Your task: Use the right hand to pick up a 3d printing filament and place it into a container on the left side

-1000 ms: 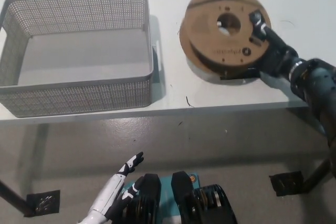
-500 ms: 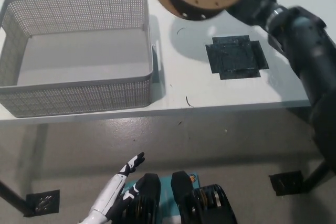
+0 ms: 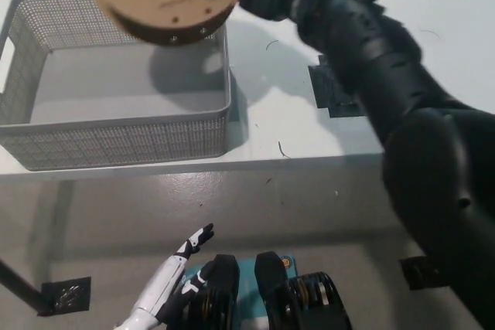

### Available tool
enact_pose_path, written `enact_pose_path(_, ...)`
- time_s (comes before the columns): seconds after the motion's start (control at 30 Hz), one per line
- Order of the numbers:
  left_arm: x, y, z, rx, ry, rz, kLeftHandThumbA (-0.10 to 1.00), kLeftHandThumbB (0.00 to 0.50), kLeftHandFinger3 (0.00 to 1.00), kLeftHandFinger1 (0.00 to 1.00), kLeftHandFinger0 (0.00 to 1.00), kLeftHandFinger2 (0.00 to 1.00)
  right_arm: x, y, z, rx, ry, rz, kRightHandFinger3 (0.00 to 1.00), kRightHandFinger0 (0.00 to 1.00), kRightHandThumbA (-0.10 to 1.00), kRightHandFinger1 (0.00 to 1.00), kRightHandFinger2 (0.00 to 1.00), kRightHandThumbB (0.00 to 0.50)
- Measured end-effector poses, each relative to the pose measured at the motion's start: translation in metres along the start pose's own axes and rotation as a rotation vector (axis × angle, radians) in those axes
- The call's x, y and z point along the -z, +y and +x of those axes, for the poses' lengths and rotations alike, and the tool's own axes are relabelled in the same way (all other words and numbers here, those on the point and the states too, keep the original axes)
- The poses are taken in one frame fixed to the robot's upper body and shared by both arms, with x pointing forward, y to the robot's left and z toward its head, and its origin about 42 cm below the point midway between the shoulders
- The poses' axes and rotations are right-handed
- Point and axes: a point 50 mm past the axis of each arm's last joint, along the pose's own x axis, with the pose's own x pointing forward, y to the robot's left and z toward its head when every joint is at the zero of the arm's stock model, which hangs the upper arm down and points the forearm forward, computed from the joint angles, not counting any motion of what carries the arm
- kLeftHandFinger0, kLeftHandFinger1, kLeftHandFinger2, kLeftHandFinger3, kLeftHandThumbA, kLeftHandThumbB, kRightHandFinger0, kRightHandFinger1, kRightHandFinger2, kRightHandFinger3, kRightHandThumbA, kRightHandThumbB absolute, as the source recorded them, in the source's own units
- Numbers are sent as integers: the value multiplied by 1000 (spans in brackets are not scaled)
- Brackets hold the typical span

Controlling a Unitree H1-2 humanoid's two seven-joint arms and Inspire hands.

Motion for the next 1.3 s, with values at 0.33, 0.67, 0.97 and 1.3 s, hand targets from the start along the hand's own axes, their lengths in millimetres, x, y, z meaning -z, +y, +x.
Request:
enact_pose_path(0.33, -3, 0, 4, 20, -13, 9, 1000, 302, 1000, 1000, 1000, 1000, 29, 33, 11, 171, 44, -369, 1000, 1000, 497, 1000, 1000, 285)
enact_pose_path(0.67, -7, 1, 9, 46, -26, 22, 1000, 306, 1000, 1000, 1000, 1000, 19, 47, 12, 203, -26, -581, 1000, 1000, 715, 1000, 1000, 310)
enact_pose_path(0.97, -9, 1, 12, 55, -32, 24, 1000, 291, 1000, 1000, 1000, 1000, -22, 36, 3, 226, -126, -639, 1000, 1000, 829, 1000, 1000, 256)
enact_pose_path(1.3, -7, 3, 12, 62, -26, 29, 1000, 275, 1000, 1000, 1000, 1000, -121, 8, -42, 200, -428, -702, 1000, 1000, 928, 1000, 1000, 340)
